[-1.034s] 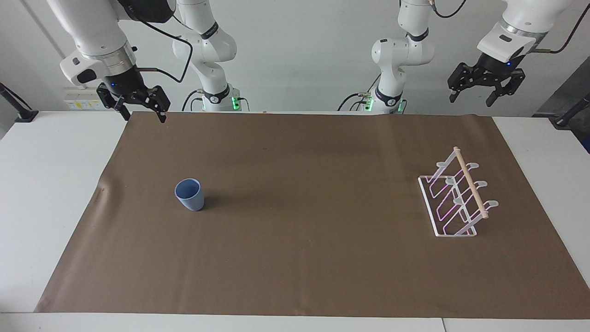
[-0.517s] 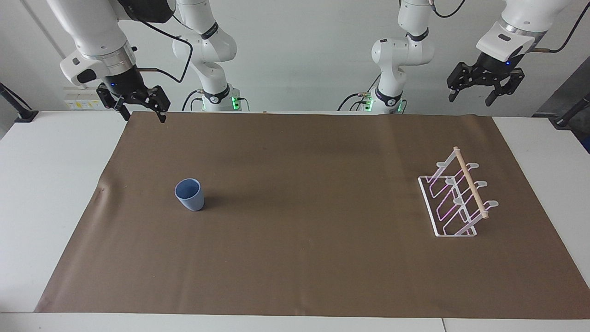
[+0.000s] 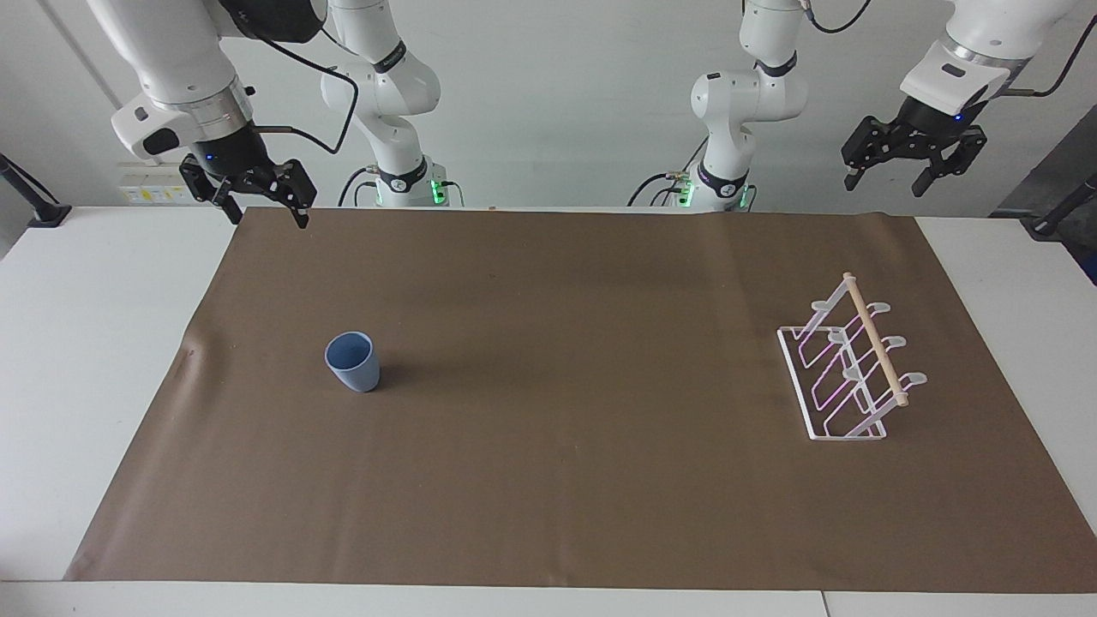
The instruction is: Hang cup on cup holder
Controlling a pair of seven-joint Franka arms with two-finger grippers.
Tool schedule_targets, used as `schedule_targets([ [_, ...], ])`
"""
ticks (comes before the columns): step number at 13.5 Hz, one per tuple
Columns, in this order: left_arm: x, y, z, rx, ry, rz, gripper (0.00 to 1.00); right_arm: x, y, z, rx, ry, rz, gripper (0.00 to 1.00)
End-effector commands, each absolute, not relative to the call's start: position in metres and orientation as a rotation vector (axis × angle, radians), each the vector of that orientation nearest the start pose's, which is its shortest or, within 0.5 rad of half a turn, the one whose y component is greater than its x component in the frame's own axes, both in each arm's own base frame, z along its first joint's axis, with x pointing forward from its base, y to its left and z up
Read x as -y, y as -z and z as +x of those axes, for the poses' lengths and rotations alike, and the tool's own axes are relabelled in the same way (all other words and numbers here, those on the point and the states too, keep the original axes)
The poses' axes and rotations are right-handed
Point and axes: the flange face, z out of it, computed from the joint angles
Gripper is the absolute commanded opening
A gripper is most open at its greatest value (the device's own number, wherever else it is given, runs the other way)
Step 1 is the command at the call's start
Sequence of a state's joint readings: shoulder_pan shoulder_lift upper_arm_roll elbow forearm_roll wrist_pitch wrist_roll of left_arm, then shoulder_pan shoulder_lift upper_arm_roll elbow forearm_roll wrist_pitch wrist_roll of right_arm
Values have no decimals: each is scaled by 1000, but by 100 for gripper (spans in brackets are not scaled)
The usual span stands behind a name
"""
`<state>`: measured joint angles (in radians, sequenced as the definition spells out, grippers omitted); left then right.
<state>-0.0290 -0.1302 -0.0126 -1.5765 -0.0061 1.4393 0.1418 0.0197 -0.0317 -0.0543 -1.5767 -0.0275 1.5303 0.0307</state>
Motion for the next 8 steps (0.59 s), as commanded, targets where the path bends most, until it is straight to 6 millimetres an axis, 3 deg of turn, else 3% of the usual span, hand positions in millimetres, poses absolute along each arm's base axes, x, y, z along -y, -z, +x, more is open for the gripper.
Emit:
schedule_targets([
  [1, 20, -680, 489, -267, -18, -3120, 100, 25, -636, 540, -105, 0, -3155, 100],
  [5, 20, -679, 489, -267, -20, -3120, 100, 26, -607, 546, -88, 9, -3151, 100],
  [8, 20, -680, 489, -269, -18, -3120, 100, 36, -548, 557, -10, 86, -3154, 100],
])
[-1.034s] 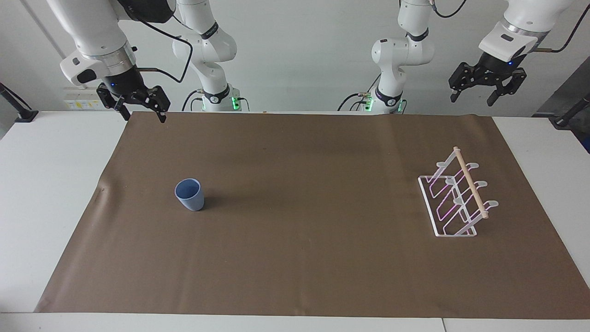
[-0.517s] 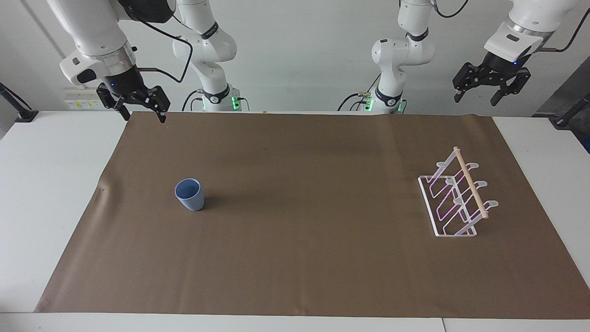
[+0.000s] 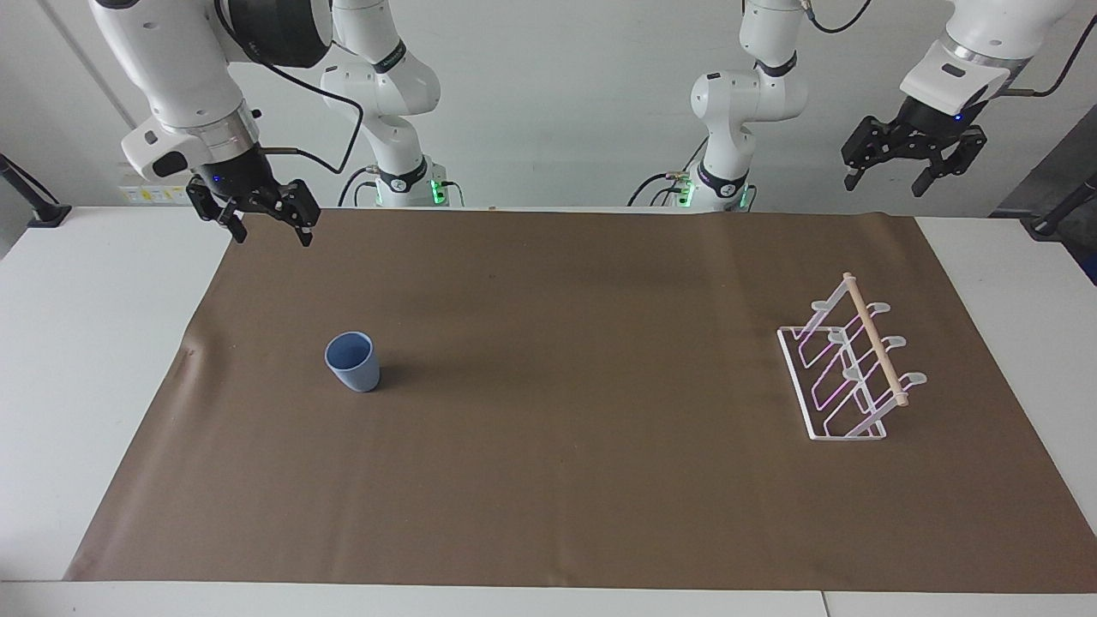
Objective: Hang cup on cup holder
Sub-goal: 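Move the right gripper to the rim of the blue cup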
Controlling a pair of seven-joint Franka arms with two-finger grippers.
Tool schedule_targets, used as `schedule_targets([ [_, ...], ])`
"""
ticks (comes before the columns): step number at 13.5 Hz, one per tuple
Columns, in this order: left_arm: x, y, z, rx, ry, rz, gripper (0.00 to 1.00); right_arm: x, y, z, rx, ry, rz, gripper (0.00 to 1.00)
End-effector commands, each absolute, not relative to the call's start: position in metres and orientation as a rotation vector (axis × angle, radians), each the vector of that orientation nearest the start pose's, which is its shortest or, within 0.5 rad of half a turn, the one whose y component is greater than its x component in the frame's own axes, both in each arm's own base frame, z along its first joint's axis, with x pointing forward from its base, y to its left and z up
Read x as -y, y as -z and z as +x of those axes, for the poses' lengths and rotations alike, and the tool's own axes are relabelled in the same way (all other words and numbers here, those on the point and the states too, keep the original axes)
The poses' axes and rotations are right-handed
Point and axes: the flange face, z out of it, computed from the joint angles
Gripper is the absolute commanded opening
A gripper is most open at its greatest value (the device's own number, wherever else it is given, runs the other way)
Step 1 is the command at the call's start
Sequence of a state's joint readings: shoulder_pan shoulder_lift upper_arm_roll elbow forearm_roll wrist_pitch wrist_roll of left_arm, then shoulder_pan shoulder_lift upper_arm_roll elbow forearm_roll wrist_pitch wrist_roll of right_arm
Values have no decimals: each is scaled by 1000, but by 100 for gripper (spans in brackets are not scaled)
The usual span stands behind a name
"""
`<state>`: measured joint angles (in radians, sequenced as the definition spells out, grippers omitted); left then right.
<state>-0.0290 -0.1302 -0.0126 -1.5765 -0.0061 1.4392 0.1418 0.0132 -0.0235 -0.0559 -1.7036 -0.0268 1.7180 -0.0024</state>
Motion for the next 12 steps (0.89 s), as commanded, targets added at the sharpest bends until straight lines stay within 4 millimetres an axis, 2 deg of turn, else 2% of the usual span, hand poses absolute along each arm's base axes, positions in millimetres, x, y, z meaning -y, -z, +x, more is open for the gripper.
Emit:
schedule_targets([
  [1, 20, -680, 489, -267, -18, -3120, 100, 36, -529, 562, 10, 115, -3155, 100],
  [4, 20, -679, 489, -267, -20, -3120, 100, 37, -468, 589, 46, 103, -3159, 100],
  [6, 20, -680, 489, -267, -15, -3120, 100, 37, -436, 602, 85, 117, -3159, 100],
  [10, 20, -680, 488, -271, -18, -3119, 100, 41, -397, 594, 148, 135, -3158, 100],
  [12, 20, -680, 488, -267, -15, -3120, 100, 34, -382, 597, 89, 123, -3094, 100],
])
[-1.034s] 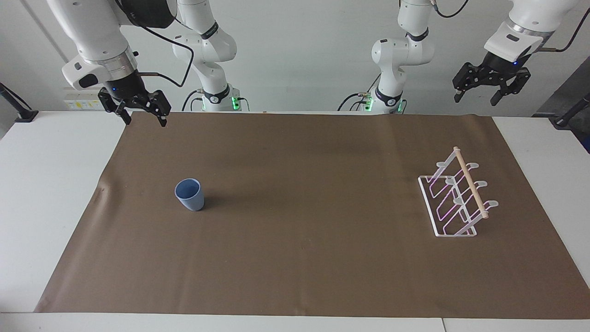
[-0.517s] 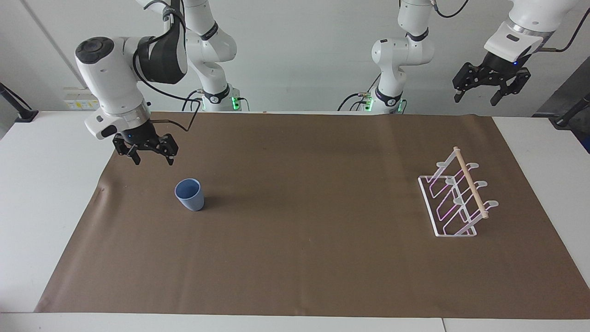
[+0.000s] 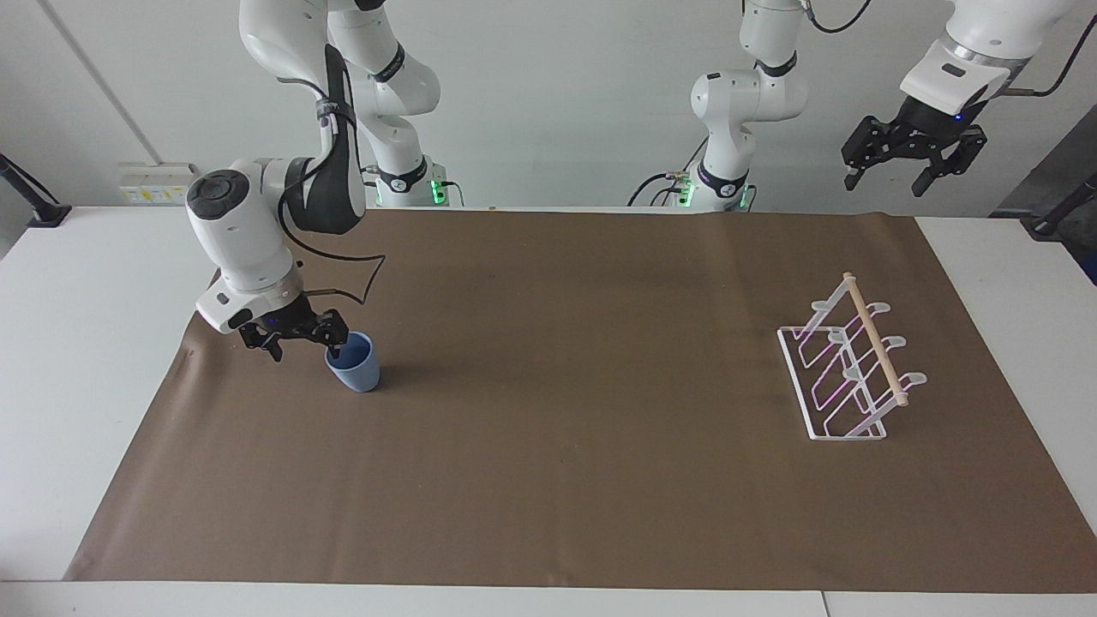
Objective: Hang cup on cup holder
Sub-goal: 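Move the right gripper to the rim of the blue cup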
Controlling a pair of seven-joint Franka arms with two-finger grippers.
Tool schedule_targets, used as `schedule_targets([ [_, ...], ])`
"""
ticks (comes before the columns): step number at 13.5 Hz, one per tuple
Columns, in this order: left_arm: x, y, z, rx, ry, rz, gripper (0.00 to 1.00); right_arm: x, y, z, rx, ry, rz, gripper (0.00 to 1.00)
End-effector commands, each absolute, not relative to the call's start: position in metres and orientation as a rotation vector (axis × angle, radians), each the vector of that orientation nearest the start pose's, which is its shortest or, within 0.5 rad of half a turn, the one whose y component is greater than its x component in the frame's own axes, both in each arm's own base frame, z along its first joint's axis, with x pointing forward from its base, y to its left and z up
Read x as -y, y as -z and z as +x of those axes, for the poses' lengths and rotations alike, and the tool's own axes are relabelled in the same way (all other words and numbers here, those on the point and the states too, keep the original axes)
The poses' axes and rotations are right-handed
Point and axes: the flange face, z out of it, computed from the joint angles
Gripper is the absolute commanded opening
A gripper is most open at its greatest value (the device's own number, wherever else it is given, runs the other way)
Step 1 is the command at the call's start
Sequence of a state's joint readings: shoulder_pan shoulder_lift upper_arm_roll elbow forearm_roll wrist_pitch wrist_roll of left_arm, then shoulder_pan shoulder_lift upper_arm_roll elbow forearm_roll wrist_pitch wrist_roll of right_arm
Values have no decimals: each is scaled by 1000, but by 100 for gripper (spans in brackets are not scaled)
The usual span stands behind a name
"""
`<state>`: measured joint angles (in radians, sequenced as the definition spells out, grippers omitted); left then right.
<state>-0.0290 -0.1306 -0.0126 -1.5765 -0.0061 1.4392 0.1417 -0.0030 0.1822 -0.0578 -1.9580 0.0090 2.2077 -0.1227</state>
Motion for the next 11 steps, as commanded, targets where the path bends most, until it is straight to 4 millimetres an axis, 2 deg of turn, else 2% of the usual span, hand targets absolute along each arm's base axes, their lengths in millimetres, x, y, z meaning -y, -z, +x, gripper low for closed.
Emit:
schedule_targets([
  [1, 20, -680, 488, -267, -15, -3120, 100, 32, -376, 598, 95, 123, -3091, 100],
  [4, 20, -680, 488, -269, -15, -3120, 100, 33, -372, 596, 171, 132, -3091, 100],
  [5, 20, -680, 488, -267, -18, -3120, 100, 33, -367, 594, 178, 123, -3090, 72],
  [8, 20, -680, 488, -269, -15, -3120, 100, 31, -367, 592, 155, 121, -3086, 0],
  [11, 20, -680, 488, -269, -15, -3120, 100, 31, -366, 592, 137, 119, -3082, 0],
])
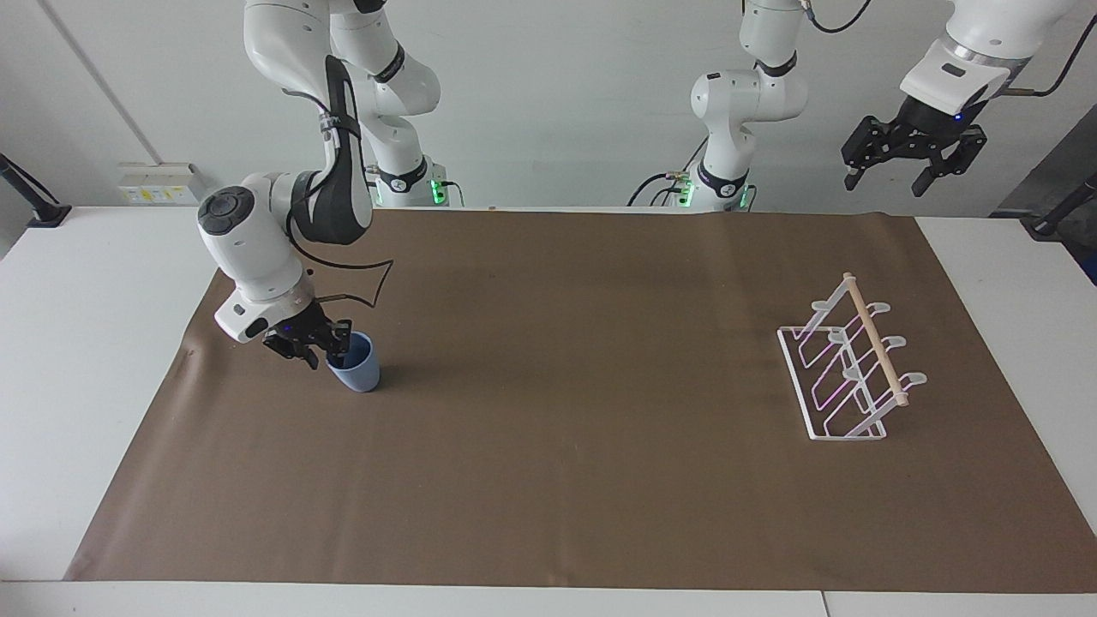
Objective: Hang cup on cup holder
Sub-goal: 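Move the right gripper to the rim of the blue cup, then close the right gripper on the blue cup rim, then lift the blue cup and carry it sideways toward the rack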
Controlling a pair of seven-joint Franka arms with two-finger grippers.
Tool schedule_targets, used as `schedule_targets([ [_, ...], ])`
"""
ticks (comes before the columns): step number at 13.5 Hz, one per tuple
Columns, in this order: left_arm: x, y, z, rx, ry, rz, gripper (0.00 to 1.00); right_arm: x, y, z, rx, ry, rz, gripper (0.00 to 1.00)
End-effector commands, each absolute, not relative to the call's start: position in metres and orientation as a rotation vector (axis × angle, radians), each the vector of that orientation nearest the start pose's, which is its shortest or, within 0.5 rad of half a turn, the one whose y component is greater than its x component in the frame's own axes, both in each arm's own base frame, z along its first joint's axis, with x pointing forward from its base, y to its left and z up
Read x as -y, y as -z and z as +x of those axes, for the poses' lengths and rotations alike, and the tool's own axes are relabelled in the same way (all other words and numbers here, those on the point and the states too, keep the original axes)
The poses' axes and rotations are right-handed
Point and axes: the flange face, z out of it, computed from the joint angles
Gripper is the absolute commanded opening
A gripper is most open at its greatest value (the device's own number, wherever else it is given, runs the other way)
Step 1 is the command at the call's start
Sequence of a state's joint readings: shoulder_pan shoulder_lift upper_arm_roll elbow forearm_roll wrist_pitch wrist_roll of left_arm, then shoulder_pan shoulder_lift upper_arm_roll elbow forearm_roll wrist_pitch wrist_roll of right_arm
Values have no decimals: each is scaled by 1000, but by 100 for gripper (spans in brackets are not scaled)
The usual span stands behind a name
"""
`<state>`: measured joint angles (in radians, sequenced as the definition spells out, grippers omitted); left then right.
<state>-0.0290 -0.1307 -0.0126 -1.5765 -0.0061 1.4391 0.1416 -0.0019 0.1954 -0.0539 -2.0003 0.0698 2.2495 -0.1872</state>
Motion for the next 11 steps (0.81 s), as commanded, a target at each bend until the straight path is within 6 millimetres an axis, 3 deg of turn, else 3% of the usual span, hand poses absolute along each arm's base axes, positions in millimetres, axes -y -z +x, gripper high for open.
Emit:
schedule_targets([
  [1, 20, -680, 488, -267, -15, -3120, 100, 30, -368, 592, 135, 119, -3082, 0],
  [5, 20, -680, 488, -269, -15, -3120, 100, 26, -376, 599, 111, 141, -3082, 0],
  [11, 20, -680, 488, -267, -15, -3120, 100, 4, -419, 618, 87, 272, -3047, 0],
])
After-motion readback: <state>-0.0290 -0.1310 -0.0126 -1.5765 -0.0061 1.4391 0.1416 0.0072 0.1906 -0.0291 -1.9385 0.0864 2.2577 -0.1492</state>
